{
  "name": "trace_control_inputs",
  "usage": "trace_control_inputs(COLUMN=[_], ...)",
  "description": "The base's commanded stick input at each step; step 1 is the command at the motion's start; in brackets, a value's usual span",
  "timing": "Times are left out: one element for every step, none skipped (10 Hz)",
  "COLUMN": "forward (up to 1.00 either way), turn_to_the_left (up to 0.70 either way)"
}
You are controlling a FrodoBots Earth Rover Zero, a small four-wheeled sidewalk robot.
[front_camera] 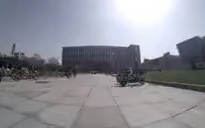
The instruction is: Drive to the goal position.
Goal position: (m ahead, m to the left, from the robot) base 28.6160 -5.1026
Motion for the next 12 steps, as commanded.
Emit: trace_control_inputs(forward=[0.70, 0.70, 0.70, 0.70, 0.70, 0.70, 0.70, 0.70, 0.70, 0.70, 0.70, 0.70], turn_to_the_left=[0.00, 0.00, 0.00, 0.00, 0.00, 0.00, 0.00, 0.00, 0.00, 0.00, 0.00, 0.00])
